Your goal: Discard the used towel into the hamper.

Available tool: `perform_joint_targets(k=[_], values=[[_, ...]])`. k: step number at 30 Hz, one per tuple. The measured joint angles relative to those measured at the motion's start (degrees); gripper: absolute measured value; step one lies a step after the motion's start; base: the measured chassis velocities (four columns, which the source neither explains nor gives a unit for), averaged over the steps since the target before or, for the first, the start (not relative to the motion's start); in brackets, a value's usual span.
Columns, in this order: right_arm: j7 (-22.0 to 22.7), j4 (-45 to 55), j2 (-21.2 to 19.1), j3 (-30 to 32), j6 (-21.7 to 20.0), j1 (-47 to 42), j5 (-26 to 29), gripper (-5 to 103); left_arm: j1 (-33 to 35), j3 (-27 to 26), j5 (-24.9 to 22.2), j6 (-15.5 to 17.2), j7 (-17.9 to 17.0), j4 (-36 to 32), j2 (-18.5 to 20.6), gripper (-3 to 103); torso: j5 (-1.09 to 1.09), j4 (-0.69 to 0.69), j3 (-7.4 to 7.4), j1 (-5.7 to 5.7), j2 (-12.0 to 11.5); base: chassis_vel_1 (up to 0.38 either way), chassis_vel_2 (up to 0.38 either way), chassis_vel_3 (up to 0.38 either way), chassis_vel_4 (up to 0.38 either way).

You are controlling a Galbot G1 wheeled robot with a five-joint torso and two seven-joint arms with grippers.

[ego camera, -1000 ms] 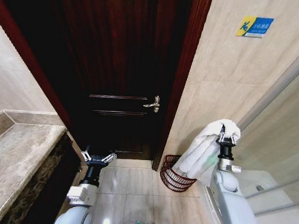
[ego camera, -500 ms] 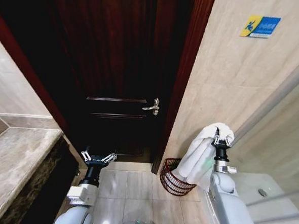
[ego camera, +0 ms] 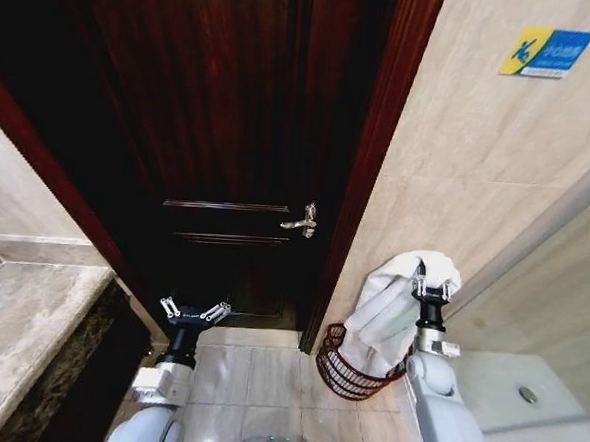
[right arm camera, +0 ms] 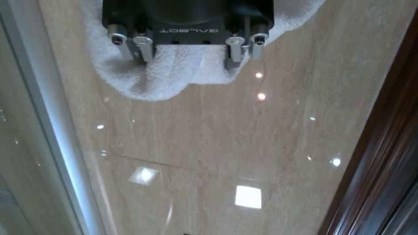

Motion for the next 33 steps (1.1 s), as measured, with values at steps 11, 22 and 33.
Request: perform_joint_targets(k=[11,22,33], values=[[-3.6,-5.6,-1.2,-0.7,-7.6,-0.7,2.9,97,0.0,0.0,0.0,0.0,0.0,0.0,0.0,100,0.03,0.01,0.02,0.06,0.0,0.0,0.0,0.0,0.0],[-4.7,-12.3,-2.8,-2.2,-11.0,2.9,3.8,100,0.0,0.0,0.0,0.0,0.0,0.0,0.0,100,0.01,0.01,0.02,0.05,0.0,0.0,0.0,0.0,0.0],[-7.1,-13.2,-1.4,-3.4,-12.2,5.7,2.7,100,0.0,0.0,0.0,0.0,0.0,0.0,0.0,100,0.03,0.01,0.02,0.05,0.0,0.0,0.0,0.0,0.0]])
